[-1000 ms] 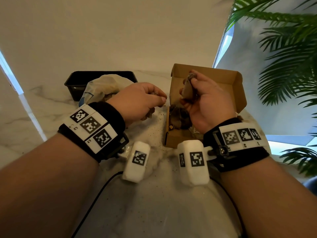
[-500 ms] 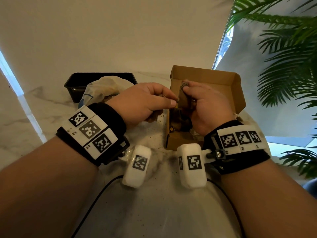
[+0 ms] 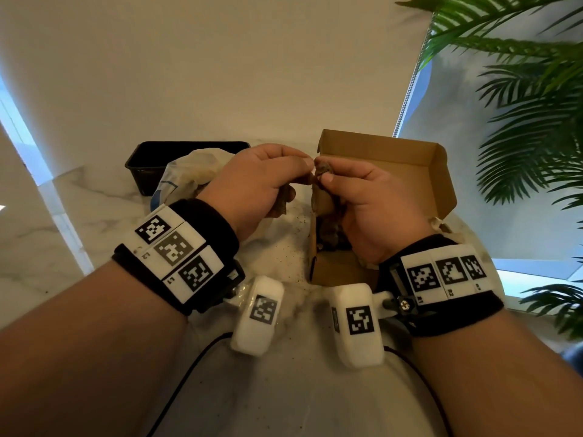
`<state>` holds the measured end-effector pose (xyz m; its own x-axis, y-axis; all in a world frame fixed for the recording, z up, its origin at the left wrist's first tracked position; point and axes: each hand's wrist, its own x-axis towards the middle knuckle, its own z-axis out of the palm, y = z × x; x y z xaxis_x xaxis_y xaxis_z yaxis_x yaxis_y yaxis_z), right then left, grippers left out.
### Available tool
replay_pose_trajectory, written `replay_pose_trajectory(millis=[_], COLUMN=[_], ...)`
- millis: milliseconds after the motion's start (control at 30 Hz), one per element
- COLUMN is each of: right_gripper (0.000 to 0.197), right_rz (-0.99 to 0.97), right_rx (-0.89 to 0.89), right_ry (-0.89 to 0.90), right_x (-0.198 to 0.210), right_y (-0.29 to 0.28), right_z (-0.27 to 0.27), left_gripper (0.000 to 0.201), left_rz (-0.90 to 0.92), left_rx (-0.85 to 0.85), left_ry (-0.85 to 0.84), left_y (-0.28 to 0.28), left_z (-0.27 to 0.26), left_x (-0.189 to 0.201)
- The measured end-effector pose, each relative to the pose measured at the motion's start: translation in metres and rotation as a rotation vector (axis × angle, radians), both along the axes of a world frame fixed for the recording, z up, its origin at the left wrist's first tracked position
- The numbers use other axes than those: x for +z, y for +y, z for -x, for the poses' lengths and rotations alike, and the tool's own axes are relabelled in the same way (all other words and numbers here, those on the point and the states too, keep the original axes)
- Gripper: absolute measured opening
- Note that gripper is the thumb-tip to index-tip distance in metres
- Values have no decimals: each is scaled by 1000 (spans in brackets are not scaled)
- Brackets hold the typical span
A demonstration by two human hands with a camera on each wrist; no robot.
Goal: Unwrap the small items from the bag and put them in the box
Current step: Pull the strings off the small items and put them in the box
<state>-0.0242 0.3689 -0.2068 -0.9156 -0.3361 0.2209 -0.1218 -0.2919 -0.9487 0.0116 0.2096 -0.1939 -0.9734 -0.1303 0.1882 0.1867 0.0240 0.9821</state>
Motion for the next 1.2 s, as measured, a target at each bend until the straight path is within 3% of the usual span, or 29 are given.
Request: replay_pose_trajectory(millis=[100, 300, 800, 1200], right_gripper=[21, 18, 22, 25], right_rz=[11, 21, 22, 50], right_rx=[-3, 74, 155, 147], right_ry=[3, 18, -3, -7], right_x=[1, 2, 4, 4], right_y=[2, 0, 0, 0], right_z=[1, -4, -10, -11], left_gripper=[11, 16, 17, 13], left_rz=[-29, -4, 48, -20], left_rx=[1, -177, -232, -145], left_ry=[-51, -100, -128, -113], left_y=[-3, -2, -4, -5], left_z=[0, -3, 0, 3], left_x=[1, -1, -2, -3])
